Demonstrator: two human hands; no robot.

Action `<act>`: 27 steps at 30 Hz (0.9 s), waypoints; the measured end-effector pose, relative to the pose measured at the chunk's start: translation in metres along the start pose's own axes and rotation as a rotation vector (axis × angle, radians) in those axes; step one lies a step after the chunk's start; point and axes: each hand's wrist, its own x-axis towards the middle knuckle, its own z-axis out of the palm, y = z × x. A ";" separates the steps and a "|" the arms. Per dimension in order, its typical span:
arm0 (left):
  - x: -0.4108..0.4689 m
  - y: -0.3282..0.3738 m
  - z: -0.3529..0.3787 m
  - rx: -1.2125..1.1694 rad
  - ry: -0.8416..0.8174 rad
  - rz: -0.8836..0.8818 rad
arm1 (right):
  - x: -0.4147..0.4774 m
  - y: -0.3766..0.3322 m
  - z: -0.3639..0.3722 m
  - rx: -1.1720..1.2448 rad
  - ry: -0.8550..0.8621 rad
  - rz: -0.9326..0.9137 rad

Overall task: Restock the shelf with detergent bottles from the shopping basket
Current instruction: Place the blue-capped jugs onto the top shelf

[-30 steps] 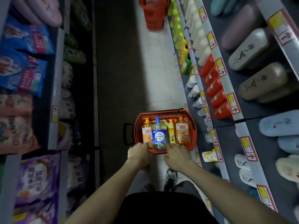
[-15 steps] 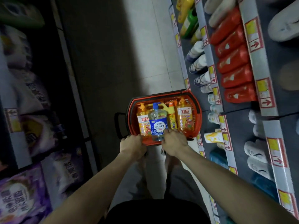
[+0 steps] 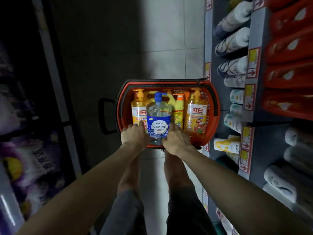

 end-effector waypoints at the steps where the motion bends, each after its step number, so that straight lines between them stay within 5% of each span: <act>1: 0.006 0.002 0.003 -0.019 0.000 -0.013 | 0.008 0.002 0.004 0.057 -0.017 0.013; 13: 0.055 0.022 0.024 -0.618 -0.087 -0.158 | 0.071 0.007 0.023 0.852 -0.045 0.267; 27: 0.064 0.028 0.021 -0.967 -0.171 -0.280 | 0.082 0.019 0.032 0.983 -0.097 0.175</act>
